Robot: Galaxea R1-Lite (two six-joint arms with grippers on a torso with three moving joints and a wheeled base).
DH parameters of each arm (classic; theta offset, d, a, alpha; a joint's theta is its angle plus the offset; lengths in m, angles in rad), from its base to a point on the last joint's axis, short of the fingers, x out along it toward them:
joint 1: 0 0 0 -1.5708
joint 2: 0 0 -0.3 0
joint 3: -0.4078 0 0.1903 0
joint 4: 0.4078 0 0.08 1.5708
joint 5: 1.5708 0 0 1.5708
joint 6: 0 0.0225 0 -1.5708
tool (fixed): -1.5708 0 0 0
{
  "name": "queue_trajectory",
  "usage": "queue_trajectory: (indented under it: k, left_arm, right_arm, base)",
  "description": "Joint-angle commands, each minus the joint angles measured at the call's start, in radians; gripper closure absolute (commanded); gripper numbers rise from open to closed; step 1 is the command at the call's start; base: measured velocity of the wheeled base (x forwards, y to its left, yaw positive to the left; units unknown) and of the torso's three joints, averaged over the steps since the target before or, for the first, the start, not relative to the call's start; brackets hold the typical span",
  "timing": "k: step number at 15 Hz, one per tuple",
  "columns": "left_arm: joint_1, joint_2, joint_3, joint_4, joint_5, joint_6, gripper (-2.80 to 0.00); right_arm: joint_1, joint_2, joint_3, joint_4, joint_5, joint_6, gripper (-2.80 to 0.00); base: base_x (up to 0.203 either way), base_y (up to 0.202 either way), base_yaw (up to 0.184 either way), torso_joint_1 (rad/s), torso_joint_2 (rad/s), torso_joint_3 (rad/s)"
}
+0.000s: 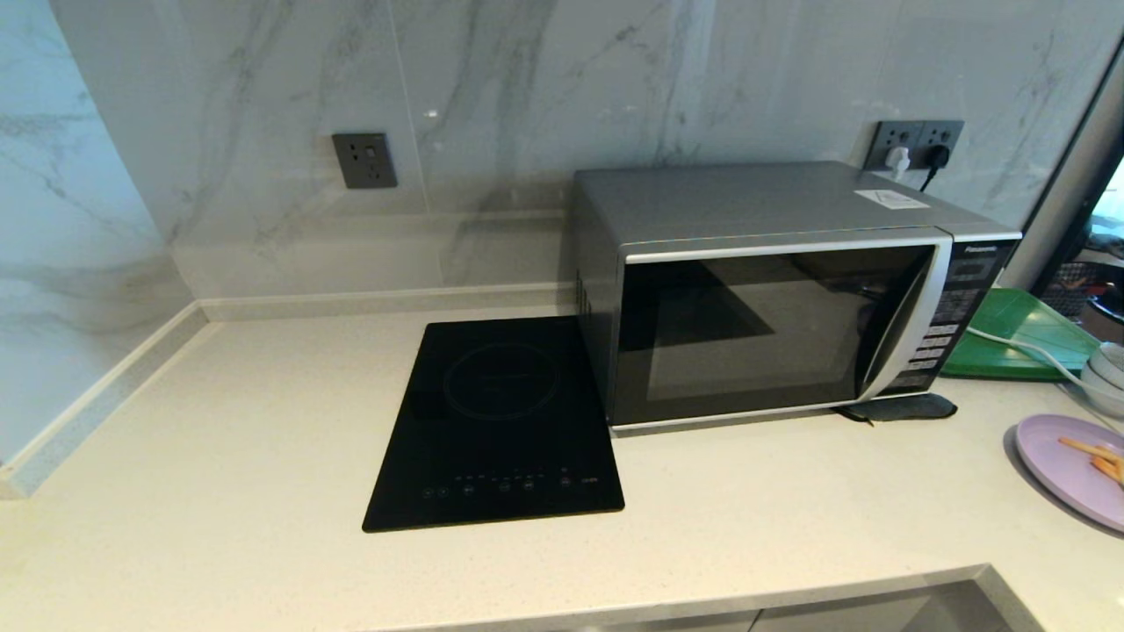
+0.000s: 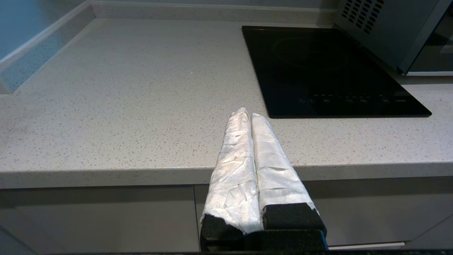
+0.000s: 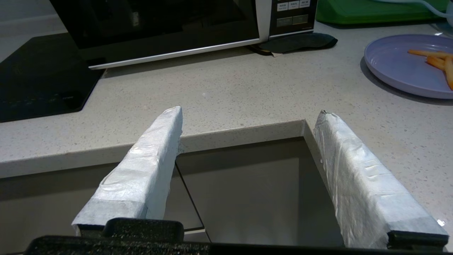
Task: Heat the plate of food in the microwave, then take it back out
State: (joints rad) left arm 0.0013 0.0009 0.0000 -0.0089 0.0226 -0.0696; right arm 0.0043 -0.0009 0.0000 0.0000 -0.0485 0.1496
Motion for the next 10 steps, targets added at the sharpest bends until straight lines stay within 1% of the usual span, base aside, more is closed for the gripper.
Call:
queue_trajectory:
  k: [1, 10]
  left_arm:
    - [0.0, 0.001, 0.0, 0.0, 0.0, -0.001, 0.0]
    - [0.0, 0.001, 0.0, 0.0, 0.0, -0.001, 0.0]
  right_arm:
    - [0.0, 0.001, 0.002, 0.0, -0.001, 0.001, -2.8]
    - [0.0, 0.001, 0.002, 0.0, -0.001, 0.001, -2.8]
  base:
    - [0.0, 0.0, 0.0, 0.0, 0.0, 0.0]
    - [0.0, 0.0, 0.0, 0.0, 0.0, 0.0]
